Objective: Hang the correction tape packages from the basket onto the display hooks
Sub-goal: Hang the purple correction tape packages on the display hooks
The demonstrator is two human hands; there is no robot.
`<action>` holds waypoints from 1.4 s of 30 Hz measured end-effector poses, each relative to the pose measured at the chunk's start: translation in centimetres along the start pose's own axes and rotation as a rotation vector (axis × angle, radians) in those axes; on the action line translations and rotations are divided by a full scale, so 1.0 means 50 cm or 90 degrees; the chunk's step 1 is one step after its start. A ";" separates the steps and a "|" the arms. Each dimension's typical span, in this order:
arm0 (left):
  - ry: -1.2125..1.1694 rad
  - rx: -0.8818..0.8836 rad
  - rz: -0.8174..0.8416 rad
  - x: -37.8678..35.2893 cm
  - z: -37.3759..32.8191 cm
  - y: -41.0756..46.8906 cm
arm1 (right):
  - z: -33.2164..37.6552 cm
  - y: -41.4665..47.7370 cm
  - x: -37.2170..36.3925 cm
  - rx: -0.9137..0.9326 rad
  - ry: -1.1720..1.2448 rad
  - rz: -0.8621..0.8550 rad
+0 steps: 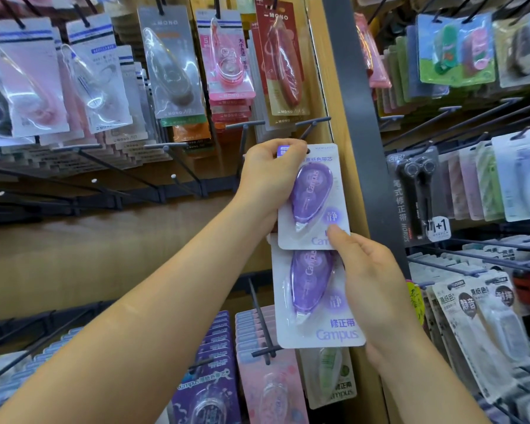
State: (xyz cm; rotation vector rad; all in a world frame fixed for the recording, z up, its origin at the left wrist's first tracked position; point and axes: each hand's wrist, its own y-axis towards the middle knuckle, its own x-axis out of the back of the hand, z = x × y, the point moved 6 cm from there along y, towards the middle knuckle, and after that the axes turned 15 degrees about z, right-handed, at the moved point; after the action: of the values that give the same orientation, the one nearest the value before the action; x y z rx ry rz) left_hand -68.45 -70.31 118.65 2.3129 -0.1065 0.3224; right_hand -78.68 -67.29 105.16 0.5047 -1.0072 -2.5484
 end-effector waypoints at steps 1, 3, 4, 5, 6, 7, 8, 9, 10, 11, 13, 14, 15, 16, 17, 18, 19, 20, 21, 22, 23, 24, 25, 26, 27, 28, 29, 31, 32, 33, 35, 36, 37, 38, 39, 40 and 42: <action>-0.011 0.029 0.006 -0.001 0.004 0.001 | 0.006 -0.001 -0.002 0.007 -0.007 0.008; -0.016 0.096 0.016 -0.001 0.018 0.001 | 0.016 0.000 -0.008 0.019 -0.038 0.015; -0.020 0.127 0.021 0.002 0.028 0.000 | 0.019 0.000 -0.010 0.016 -0.052 0.012; -0.036 0.150 0.032 0.005 0.037 -0.005 | 0.018 0.001 -0.009 0.012 -0.060 0.004; -0.062 0.162 0.047 0.010 0.043 -0.009 | 0.012 0.003 -0.003 0.011 -0.062 -0.011; -0.074 0.166 0.071 0.017 0.048 -0.014 | 0.007 0.003 0.004 0.008 -0.064 -0.027; -0.061 0.168 0.102 0.025 0.052 -0.019 | 0.002 0.004 0.011 0.007 -0.075 -0.043; -0.038 0.168 0.138 0.033 0.057 -0.025 | 0.000 0.004 0.015 0.007 -0.089 -0.050; -0.025 0.163 0.171 0.039 0.062 -0.032 | -0.001 0.003 0.017 0.001 -0.102 -0.046; -0.016 0.156 0.187 0.048 0.068 -0.035 | -0.001 0.001 0.017 -0.009 -0.117 -0.032; 0.024 0.138 0.165 0.064 0.081 -0.028 | 0.002 -0.007 0.017 -0.026 -0.165 0.000; 0.065 0.135 0.138 0.070 0.089 -0.019 | 0.005 -0.013 0.018 -0.035 -0.206 0.010; 0.111 0.136 0.109 0.074 0.097 -0.009 | 0.003 -0.018 0.022 -0.048 -0.254 0.019; 0.154 0.134 0.078 0.077 0.107 0.003 | -0.002 -0.023 0.026 -0.065 -0.295 0.024; 0.190 0.132 0.050 0.079 0.118 0.014 | -0.006 -0.026 0.029 -0.072 -0.311 0.029; 0.219 0.131 0.026 0.081 0.132 0.027 | -0.008 -0.028 0.027 -0.068 -0.312 0.038; 0.237 0.135 0.005 0.085 0.147 0.040 | -0.011 -0.029 0.025 -0.057 -0.303 0.055; 0.243 0.144 -0.014 0.089 0.162 0.052 | -0.010 -0.030 0.019 -0.042 -0.289 0.069; 0.238 0.159 -0.030 0.094 0.179 0.062 | -0.010 -0.029 0.015 -0.027 -0.271 0.082; 0.227 0.176 -0.044 0.098 0.194 0.072 | -0.007 -0.029 0.009 -0.012 -0.249 0.087; 0.219 0.194 -0.054 0.099 0.209 0.081 | -0.008 -0.026 0.009 -0.003 -0.225 0.085; 0.219 0.212 -0.060 0.101 0.220 0.088 | -0.008 -0.025 0.008 0.001 -0.198 0.077; 0.226 0.230 -0.062 0.101 0.230 0.094 | -0.010 -0.024 0.006 0.005 -0.172 0.072; 0.226 0.243 -0.066 0.102 0.239 0.100 | -0.010 -0.021 0.003 0.014 -0.153 0.068; 0.218 0.250 -0.071 0.103 0.245 0.106 | -0.011 -0.020 0.004 0.028 -0.140 0.060; 0.210 0.253 -0.076 0.104 0.247 0.110 | -0.010 -0.019 0.004 0.039 -0.126 0.051; 0.215 0.259 -0.081 0.104 0.246 0.112 | -0.010 -0.019 0.006 0.043 -0.106 0.042; 0.265 0.277 -0.066 0.101 0.239 0.113 | -0.011 -0.019 0.006 0.024 -0.059 0.043; 0.289 0.284 -0.057 0.099 0.234 0.113 | -0.008 -0.020 0.003 0.004 -0.038 0.056; 0.319 0.298 -0.045 0.097 0.229 0.112 | -0.005 -0.021 0.001 -0.013 -0.026 0.069; 0.410 0.323 -0.038 0.106 0.219 0.106 | 0.000 -0.019 -0.002 -0.022 -0.025 0.089; 0.446 0.316 -0.041 0.112 0.212 0.104 | 0.001 -0.016 -0.002 -0.020 -0.026 0.094; 0.445 0.294 -0.033 0.112 0.201 0.097 | -0.003 -0.014 0.001 -0.019 -0.029 0.091; 0.397 0.264 -0.009 0.107 0.190 0.085 | -0.006 -0.013 0.003 -0.022 -0.037 0.089; 0.314 0.232 0.030 0.096 0.180 0.070 | -0.010 -0.011 0.005 -0.025 -0.044 0.089; 0.221 0.207 0.075 0.081 0.164 0.048 | -0.014 -0.009 0.006 -0.027 -0.045 0.088; 0.031 0.175 0.146 0.051 0.121 -0.003 | -0.018 -0.006 0.007 -0.026 -0.045 0.092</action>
State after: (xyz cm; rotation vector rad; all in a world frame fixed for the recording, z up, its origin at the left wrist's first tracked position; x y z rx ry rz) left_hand -64.76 -74.54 115.22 2.5666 -0.3227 0.5370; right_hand -78.65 -67.76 104.27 0.3196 -0.9759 -2.4683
